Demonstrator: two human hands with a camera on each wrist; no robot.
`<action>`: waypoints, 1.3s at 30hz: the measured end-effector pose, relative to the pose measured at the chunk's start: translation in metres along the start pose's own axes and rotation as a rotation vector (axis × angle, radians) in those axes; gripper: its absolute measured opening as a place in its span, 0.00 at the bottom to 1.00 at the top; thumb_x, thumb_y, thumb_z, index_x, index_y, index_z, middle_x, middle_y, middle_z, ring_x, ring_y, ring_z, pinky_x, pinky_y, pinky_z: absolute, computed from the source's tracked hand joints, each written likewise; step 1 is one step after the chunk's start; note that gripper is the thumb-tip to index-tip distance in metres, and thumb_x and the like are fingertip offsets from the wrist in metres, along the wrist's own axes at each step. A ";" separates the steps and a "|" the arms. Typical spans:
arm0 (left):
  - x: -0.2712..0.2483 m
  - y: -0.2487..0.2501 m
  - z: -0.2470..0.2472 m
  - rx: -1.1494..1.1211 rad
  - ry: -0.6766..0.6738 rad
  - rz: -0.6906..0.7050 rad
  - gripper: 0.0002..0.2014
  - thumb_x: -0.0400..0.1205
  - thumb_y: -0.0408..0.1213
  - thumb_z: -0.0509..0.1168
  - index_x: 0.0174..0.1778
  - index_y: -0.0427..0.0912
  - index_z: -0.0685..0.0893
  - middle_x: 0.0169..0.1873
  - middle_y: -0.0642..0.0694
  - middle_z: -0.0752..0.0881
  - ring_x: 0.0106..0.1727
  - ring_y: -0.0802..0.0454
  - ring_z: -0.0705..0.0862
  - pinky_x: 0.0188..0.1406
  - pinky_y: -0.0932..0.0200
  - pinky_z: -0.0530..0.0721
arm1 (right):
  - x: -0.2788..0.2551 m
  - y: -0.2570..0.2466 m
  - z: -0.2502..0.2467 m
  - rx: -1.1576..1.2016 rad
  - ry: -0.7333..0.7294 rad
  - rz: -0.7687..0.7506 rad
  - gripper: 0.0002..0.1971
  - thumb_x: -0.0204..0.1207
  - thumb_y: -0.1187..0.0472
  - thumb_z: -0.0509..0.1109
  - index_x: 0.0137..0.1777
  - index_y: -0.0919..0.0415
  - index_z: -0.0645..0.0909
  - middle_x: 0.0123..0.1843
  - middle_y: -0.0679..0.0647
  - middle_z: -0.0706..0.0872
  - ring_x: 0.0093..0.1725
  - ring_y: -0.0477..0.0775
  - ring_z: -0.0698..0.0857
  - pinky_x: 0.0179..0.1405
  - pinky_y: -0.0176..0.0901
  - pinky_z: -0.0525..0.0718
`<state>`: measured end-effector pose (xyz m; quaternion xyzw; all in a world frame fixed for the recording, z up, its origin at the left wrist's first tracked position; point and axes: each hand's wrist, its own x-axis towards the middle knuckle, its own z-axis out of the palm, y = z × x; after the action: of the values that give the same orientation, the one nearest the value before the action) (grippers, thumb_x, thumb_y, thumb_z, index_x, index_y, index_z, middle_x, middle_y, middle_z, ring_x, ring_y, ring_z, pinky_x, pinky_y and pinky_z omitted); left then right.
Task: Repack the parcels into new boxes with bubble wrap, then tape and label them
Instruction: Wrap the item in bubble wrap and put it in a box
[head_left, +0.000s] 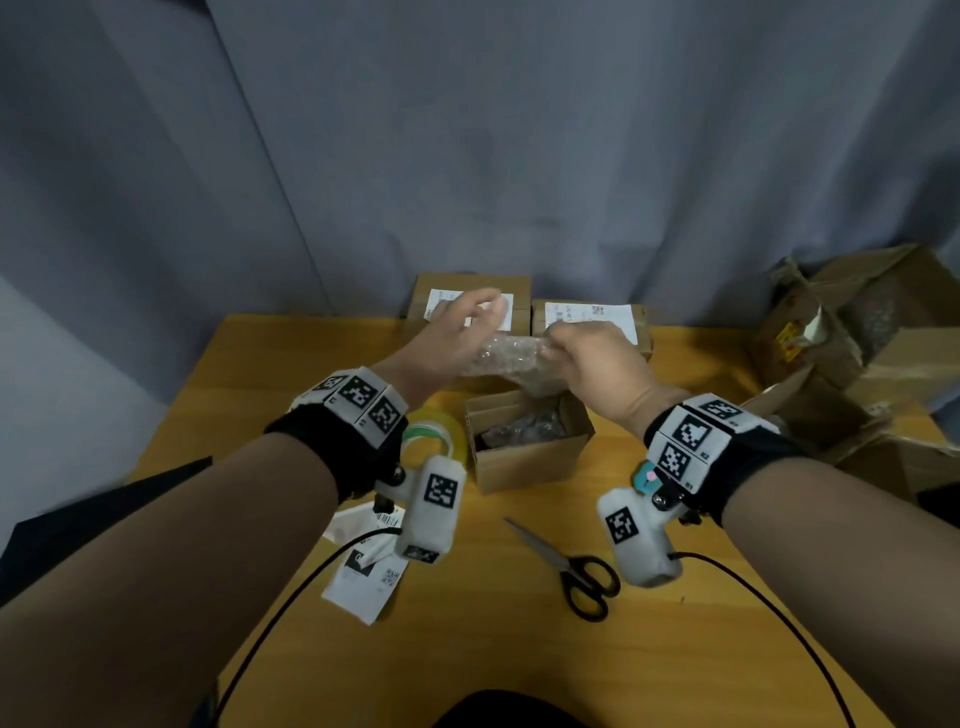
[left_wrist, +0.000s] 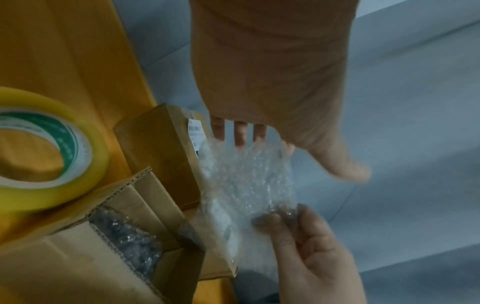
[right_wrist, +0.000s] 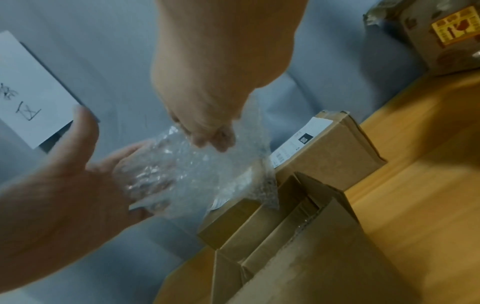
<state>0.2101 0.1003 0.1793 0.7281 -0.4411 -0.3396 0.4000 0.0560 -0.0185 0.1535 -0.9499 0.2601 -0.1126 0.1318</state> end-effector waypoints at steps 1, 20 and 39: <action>0.000 -0.002 0.000 0.080 -0.025 0.043 0.24 0.84 0.55 0.58 0.75 0.55 0.67 0.69 0.51 0.67 0.67 0.56 0.70 0.67 0.59 0.70 | 0.001 0.000 -0.002 -0.031 0.021 0.014 0.07 0.83 0.61 0.61 0.55 0.60 0.79 0.47 0.58 0.86 0.51 0.65 0.82 0.48 0.45 0.73; -0.002 -0.082 0.044 0.882 -0.165 -0.008 0.14 0.88 0.43 0.48 0.64 0.47 0.75 0.57 0.47 0.84 0.70 0.49 0.71 0.68 0.46 0.56 | -0.027 0.011 0.067 0.153 -0.403 0.134 0.05 0.85 0.58 0.53 0.58 0.53 0.67 0.40 0.52 0.82 0.41 0.59 0.82 0.33 0.46 0.72; 0.009 -0.066 0.074 1.252 -0.580 0.038 0.43 0.74 0.76 0.40 0.82 0.57 0.51 0.82 0.44 0.60 0.76 0.45 0.68 0.74 0.34 0.47 | -0.015 0.027 0.042 0.023 -0.361 0.030 0.16 0.83 0.57 0.55 0.62 0.50 0.83 0.51 0.49 0.88 0.52 0.50 0.78 0.70 0.45 0.57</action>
<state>0.1755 0.0904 0.0868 0.6938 -0.6561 -0.1951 -0.2239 0.0427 -0.0245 0.1036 -0.9491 0.2451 0.0587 0.1887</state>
